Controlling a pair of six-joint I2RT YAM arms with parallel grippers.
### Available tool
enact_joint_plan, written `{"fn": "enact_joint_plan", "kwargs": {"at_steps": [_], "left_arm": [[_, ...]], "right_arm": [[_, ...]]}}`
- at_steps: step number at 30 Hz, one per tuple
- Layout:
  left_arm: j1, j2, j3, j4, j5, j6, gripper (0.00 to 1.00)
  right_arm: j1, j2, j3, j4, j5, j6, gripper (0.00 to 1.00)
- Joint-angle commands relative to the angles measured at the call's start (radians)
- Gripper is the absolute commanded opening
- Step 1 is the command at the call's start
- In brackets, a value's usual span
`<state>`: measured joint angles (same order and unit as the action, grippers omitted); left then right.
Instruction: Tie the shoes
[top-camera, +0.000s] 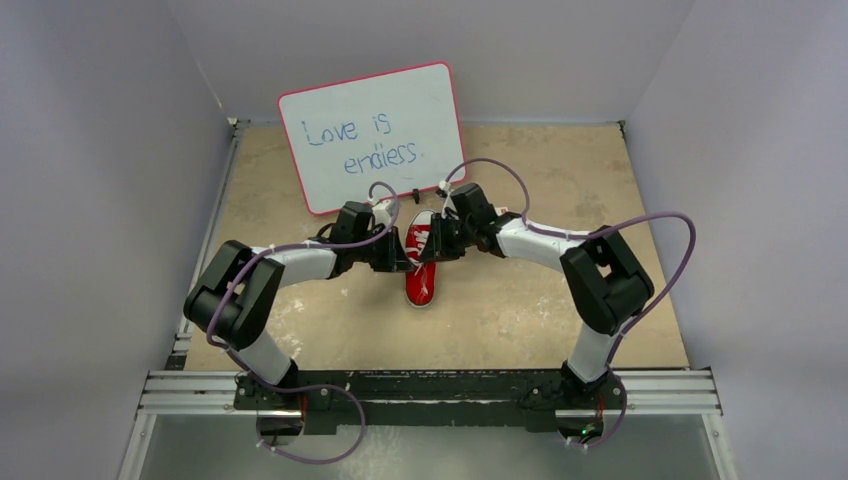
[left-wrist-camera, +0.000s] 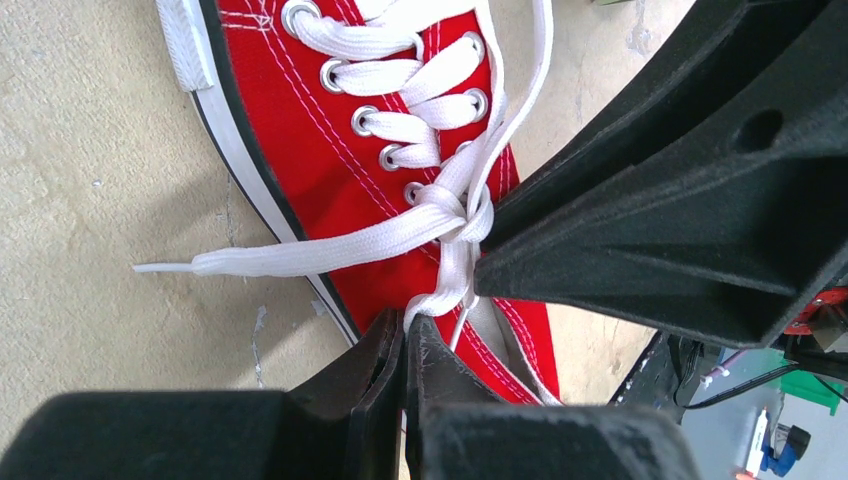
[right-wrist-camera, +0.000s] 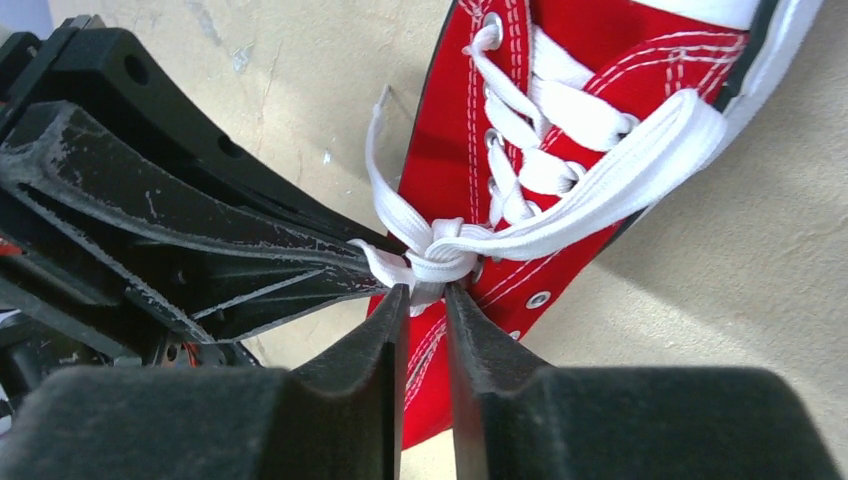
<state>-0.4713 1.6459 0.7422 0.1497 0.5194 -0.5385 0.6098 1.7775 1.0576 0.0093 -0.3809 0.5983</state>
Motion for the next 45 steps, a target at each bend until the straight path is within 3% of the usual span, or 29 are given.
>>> {"fn": "enact_joint_plan", "kwargs": {"at_steps": [1,6,9,15,22,32,41,45], "left_arm": [[0.007,-0.009,-0.006,0.013,0.008,0.011,0.0],[0.007,-0.009,-0.002,0.012,0.008,0.011,0.0],[0.007,-0.009,-0.003,0.01,0.007,0.011,0.0],[0.014,-0.017,-0.001,-0.007,0.006,0.021,0.0],[0.02,-0.016,0.002,-0.013,0.009,0.023,0.0],[0.02,-0.014,0.008,-0.023,0.012,0.025,0.0],[0.02,-0.012,0.01,-0.028,0.012,0.027,0.0],[0.02,-0.007,0.011,-0.03,0.013,0.028,0.0]], "right_arm": [[0.003,0.014,0.046,-0.052,0.087,-0.01,0.2],[0.004,0.026,0.064,-0.055,0.098,-0.013,0.13],[0.005,0.022,0.075,-0.05,0.082,-0.016,0.0],[0.002,-0.01,0.169,-0.262,-0.115,-0.051,0.0],[-0.004,-0.03,0.15,-0.444,-0.292,-0.181,0.0],[-0.005,-0.109,0.006,-0.365,-0.322,-0.149,0.0],[-0.004,-0.146,-0.034,-0.309,-0.358,-0.16,0.09],[-0.016,-0.187,-0.046,-0.327,-0.371,-0.194,0.28]]}}
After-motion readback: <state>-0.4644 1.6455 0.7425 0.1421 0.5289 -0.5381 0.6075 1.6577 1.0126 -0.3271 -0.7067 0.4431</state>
